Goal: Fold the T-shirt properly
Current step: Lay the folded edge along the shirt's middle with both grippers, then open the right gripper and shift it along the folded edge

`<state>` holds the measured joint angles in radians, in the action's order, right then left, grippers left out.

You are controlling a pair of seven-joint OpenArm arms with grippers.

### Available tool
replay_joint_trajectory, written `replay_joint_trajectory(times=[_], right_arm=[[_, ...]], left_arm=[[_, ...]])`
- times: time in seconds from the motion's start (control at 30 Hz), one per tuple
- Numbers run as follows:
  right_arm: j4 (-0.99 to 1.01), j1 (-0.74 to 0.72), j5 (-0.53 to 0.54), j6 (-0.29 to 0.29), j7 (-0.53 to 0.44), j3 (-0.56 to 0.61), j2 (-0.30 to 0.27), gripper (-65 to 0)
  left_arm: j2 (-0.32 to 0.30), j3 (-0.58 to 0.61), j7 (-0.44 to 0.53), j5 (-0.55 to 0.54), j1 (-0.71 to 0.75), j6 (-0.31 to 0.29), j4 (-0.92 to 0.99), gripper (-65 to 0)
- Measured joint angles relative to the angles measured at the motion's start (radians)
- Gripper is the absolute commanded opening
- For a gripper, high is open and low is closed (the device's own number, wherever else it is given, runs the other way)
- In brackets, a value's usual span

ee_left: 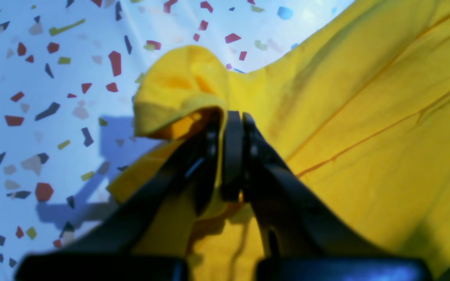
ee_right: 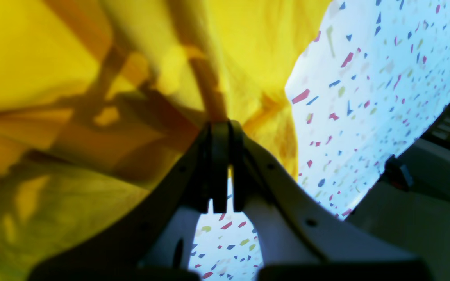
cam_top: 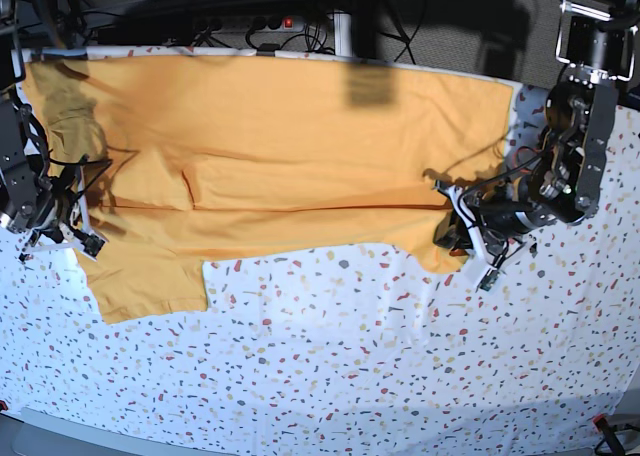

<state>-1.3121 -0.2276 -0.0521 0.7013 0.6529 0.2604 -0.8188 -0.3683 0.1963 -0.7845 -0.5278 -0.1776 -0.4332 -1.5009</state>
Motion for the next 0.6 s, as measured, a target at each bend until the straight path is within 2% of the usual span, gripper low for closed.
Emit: replay_joint_trajectory(times=[0.27, 0.53, 0.6], right_arm=[[-0.125, 0.001, 0.113, -0.013, 0.151, 0.0, -0.02, -65.0], [-0.208, 0.091, 0.161, -0.016, 0.203, 0.001, -0.134, -65.0], [-0.228, 0.116, 0.205, -0.016, 0.214, 0.002, -0.158, -65.0]], left_arm=[[0.0, 0.0, 0.0, 0.0, 0.0, 0.0, 0.0, -65.0], [0.0, 0.0, 0.0, -0.001, 0.0, 0.0, 0.0, -65.0], [0.0, 0.0, -0.001, 0.0, 0.0, 0.0, 0.0, -65.0]])
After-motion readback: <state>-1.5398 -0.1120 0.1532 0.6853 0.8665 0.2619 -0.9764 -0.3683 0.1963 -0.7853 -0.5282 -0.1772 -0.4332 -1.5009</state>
